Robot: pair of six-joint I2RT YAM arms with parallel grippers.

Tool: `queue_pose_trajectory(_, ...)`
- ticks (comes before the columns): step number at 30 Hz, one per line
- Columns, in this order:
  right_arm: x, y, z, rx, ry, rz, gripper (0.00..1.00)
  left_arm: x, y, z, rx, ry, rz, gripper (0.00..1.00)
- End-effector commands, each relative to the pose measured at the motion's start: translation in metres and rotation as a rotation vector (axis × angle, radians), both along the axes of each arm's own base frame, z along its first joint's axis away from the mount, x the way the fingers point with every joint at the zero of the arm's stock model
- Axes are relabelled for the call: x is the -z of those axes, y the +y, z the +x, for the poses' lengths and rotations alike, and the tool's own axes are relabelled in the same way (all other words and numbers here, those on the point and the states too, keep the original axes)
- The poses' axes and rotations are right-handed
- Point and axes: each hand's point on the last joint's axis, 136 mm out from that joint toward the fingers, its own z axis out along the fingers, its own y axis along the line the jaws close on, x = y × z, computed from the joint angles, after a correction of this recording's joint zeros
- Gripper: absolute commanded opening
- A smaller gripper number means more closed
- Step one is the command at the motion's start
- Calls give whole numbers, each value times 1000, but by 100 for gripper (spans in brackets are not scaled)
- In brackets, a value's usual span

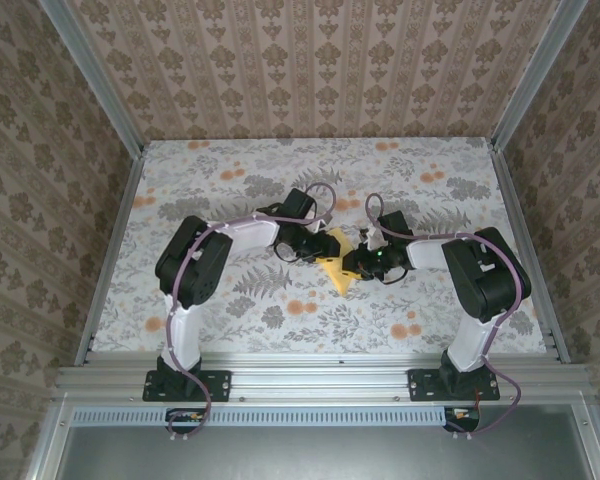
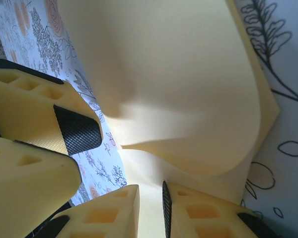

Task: Fold a paper plane with a square sheet of paper (pick it up from the middle)
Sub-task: Third fold the triangle at the center of the table.

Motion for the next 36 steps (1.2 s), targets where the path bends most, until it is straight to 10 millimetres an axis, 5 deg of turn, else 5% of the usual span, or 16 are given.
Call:
queue_pose_trajectory(1,7,-2,-13,-10,43,-14,24,7,-1,-4,32,15,18,34)
queue_pose_trajectory(21,-2,4,-11,-14,25,37,16,26,12,-5,79,-50,188,37)
queue_pose_trajectory(30,-6,4,-13,-21,12,49,13,24,5,-8,87,-28,140,40)
queue_pose_trajectory(36,-6,3,-13,-18,8,50,13,18,5,-13,97,-10,123,33)
